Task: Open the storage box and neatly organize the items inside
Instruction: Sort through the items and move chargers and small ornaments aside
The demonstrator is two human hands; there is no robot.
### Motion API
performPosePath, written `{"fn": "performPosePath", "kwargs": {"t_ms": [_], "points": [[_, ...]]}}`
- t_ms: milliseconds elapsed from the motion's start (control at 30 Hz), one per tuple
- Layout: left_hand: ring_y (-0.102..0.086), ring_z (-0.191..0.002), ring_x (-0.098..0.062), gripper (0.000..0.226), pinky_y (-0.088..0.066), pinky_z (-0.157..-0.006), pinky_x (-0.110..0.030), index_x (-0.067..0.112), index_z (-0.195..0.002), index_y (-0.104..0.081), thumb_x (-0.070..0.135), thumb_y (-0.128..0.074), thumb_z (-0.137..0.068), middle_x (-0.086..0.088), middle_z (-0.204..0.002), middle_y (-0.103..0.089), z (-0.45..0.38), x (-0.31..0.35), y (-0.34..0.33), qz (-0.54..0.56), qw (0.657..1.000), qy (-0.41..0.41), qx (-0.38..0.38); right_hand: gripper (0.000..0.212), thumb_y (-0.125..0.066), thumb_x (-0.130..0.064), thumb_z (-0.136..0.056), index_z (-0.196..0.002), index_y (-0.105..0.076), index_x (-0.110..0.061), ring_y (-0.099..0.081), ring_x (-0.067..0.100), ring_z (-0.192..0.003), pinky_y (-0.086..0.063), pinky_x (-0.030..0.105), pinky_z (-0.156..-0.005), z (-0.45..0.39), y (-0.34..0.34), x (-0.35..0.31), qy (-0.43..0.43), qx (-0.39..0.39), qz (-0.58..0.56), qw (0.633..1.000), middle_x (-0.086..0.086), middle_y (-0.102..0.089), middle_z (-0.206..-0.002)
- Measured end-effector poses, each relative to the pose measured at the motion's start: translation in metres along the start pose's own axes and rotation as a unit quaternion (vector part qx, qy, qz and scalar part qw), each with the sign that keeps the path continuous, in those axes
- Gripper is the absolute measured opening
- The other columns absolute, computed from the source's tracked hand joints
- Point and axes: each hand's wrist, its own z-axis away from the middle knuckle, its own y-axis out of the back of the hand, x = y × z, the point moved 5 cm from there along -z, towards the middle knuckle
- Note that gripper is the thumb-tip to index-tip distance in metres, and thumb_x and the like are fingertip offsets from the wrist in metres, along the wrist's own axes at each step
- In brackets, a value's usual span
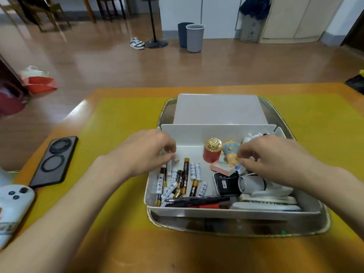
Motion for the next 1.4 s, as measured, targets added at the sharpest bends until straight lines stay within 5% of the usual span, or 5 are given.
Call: {"fn": "performPosePath", "kwargs": {"t_ms": [267,467,933,1100,1400], "points": [[-0.047,-0.104,-0.01,0.018,-0.043,-0.079,-0.03,0.032,-0.108,-0.068,0.04,-0.057,-0.095,0.013,-0.11,-0.056,0.015,-0.005,-0.007,0.006,0.998,-0.01,0.065,0.022,-0.05,-0.055,-0.09,-0.093,-0.066,-0.041,-0.06,0.006,-0.083,-0.053,0.038,-0.069,-0.002,0.007,-0.039,0.06,0.025,-0.056,0.996,-0.02,-0.067,-0.087],[-0.045,-0.121,-0.006,0.023,-0.005,-0.121,-0.053,0.036,-0.111,-0.066,0.045,-0.051,-0.097,0.016,-0.112,-0.059,0.02,-0.009,-0.022,-0.045,0.999,-0.021,0.021,0.016,-0.06,-0.044,-0.094,-0.104,-0.072,-0.039,-0.058,-0.003,-0.086,-0.049,0.025,-0.072,-0.013,-0.008,-0.091,0.144,-0.013,-0.086,0.986,-0.024,-0.066,-0.094],[-0.055,-0.111,-0.013,0.024,-0.016,-0.119,-0.044,0.029,-0.109,-0.068,0.038,-0.048,-0.098,0.009,-0.105,-0.064,0.015,-0.008,-0.018,-0.046,0.997,-0.057,0.032,0.013,-0.058,-0.04,-0.096,-0.107,-0.063,-0.035,-0.05,0.006,-0.1,-0.041,0.028,-0.067,-0.037,-0.026,-0.115,0.183,-0.033,-0.044,0.982,-0.017,-0.054,-0.101],[-0.062,-0.091,-0.016,0.012,-0.049,-0.086,-0.034,0.028,-0.098,-0.069,0.035,-0.062,-0.091,0.008,-0.093,-0.067,0.009,0.02,-0.024,-0.007,0.996,-0.086,0.001,0.024,-0.044,-0.039,-0.102,-0.121,-0.057,-0.036,-0.052,0.008,-0.109,-0.046,0.036,-0.086,-0.025,-0.017,-0.066,0.075,-0.026,-0.086,0.993,-0.019,-0.054,-0.116],[-0.05,-0.07,-0.007,0.034,-0.038,-0.054,-0.026,0.024,-0.083,-0.063,0.057,-0.07,-0.08,0.009,-0.081,-0.058,0.008,0.056,-0.063,0.069,0.982,-0.094,-0.146,0.025,-0.042,-0.045,-0.101,-0.108,-0.064,-0.035,-0.043,0.008,-0.1,-0.048,0.04,-0.076,-0.014,-0.016,-0.054,0.051,-0.044,-0.026,0.997,-0.016,-0.046,-0.105]]}}
